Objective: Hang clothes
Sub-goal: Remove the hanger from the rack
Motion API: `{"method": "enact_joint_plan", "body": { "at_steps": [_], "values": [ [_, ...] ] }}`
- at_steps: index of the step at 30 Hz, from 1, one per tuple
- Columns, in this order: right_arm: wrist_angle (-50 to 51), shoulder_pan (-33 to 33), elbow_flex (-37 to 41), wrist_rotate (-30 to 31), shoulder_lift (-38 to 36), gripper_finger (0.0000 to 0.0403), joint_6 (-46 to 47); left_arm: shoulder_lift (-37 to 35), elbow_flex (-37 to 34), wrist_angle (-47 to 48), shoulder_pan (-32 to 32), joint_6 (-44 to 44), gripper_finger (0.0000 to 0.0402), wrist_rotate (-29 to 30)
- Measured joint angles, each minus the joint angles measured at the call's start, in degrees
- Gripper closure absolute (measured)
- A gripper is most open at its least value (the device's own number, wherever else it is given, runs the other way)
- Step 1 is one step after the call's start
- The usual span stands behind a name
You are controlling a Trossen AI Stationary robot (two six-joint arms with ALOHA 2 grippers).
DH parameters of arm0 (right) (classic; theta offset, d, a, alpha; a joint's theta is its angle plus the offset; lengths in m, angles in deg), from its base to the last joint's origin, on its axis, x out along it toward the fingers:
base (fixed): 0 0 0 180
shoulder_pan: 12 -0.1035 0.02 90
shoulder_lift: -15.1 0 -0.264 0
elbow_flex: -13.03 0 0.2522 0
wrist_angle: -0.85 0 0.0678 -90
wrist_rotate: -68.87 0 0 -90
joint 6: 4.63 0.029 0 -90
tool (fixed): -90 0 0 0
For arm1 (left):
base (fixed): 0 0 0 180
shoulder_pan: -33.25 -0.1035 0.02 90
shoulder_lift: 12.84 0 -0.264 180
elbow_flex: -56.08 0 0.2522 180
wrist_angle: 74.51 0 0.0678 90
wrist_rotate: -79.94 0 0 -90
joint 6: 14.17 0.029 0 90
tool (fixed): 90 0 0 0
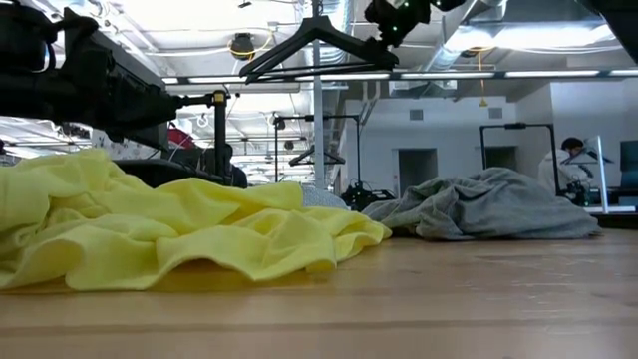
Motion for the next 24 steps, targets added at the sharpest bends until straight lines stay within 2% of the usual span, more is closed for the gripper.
{"method": "enact_joint_plan", "body": {
  "at_steps": [14,20,24],
  "values": [
    [0.1,2.8,0.0,-0.4,0.2,0.0185,0.0,0.0,0.0,-0.1,0.0,0.2,0.0293,0.3],
    [1.2,4.1,0.0,-5.0,0.2,0.0188,0.0,0.0,0.0,-0.1,0.0,0.3,0.0293,0.3],
    [1.8,4.6,0.0,-5.6,1.0,0.0208,0.0,0.0,0.0,-0.2,0.0,0.3,0.0293,0.3]
  ]
}}
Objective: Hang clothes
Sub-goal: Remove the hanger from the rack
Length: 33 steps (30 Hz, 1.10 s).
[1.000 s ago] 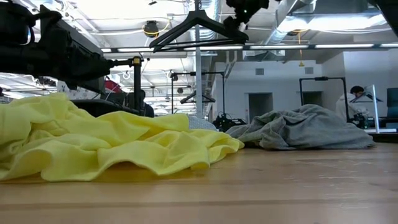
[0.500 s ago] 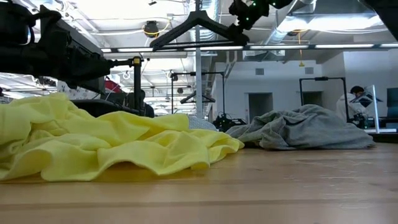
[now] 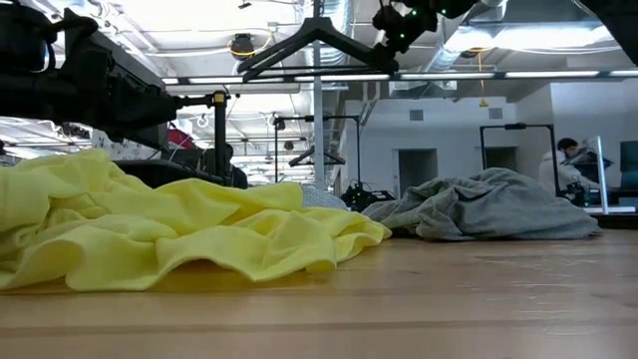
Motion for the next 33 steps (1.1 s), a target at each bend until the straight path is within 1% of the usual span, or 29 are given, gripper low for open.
{"method": "enact_joint_plan", "body": {
  "at_steps": [3,7,9,12,33],
  "values": [
    [1.5,0.2,0.0,-0.3,0.1,0.0241,-0.1,0.0,0.0,0.0,0.0,-0.1,0.0293,0.0],
    [1.3,0.2,0.0,-0.8,0.1,0.0306,-0.7,0.0,0.0,0.0,0.0,-0.1,0.0293,0.0],
    [1.3,0.3,0.1,-0.7,0.2,0.0332,-0.6,0.0,0.0,-0.1,0.0,-0.1,0.0293,-0.1],
    [1.5,0.6,0.1,-0.7,0.1,0.0333,-1.9,0.0,0.0,-0.1,0.0,-0.2,0.0293,-0.1],
    [1.3,-0.6,0.1,-0.7,-0.5,0.0333,-1.7,0.0,0.0,-0.1,0.0,-0.2,0.0293,-0.2]
  ]
}}
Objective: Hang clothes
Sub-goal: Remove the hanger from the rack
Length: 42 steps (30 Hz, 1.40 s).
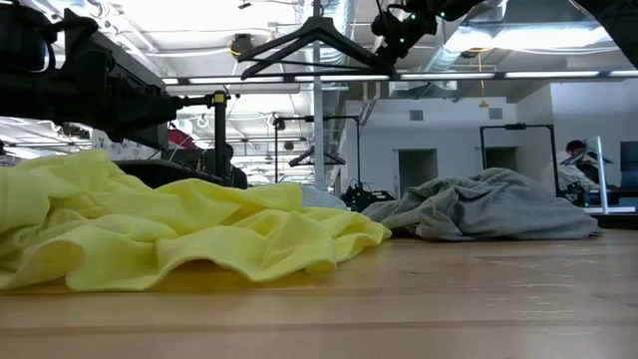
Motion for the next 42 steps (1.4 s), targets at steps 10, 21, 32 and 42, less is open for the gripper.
{"method": "enact_joint_plan", "body": {
  "at_steps": [10,21,32,42],
  "values": [
    [3.4,-0.8,0.0,0.2,-3.6,0.0333,-2.2,0.0,0.0,0.0,0.0,0.0,0.0293,0.0],
    [11.4,-5.7,0.0,0.4,-8.4,0.0333,-3.9,0.0,0.0,0.0,0.0,0.0,0.0293,0.0],
    [31.0,-16.3,-0.1,8.6,-16.4,0.0333,13.4,0.0,0.0,0.0,0.0,1.7,0.0293,0.0],
    [64.8,-26.3,-0.1,10.8,-17.4,0.0333,42.0,0.0,1.5,1.0,0.0,1.5,0.0293,0.0]
  ]
}}
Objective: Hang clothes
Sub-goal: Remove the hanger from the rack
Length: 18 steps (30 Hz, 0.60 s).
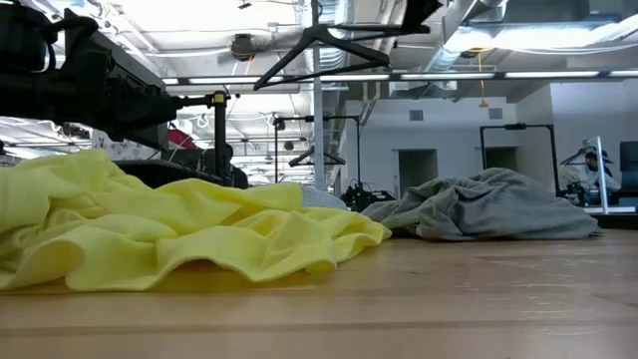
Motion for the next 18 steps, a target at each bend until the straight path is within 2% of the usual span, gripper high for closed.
{"method": "enact_joint_plan", "body": {
  "at_steps": [3,7,11,15,18],
  "values": [
    [7.7,-1.8,2.7,-0.5,0.6,0.0333,5.2,0.0,1.5,-0.2,0.0,0.6,0.0293,0.2],
    [7.1,-3.9,10.9,-2.9,-0.9,0.0333,10.5,0.0,3.4,0.2,0.0,0.4,0.0293,0.2],
    [-1.1,-6.7,21.5,-9.8,-2.6,0.0335,13.0,0.0,5.8,0.3,0.0,0.6,0.0293,0.2],
    [-13.7,-9.6,31.5,-16.7,-3.0,0.0388,14.6,1.3,8.8,0.2,0.0,1.5,0.0293,0.2],
    [-20.2,-11.1,36.9,-19.3,-2.8,0.04,14.8,4.8,11.6,0.4,0.0,1.4,0.0293,0.2]
  ]
}}
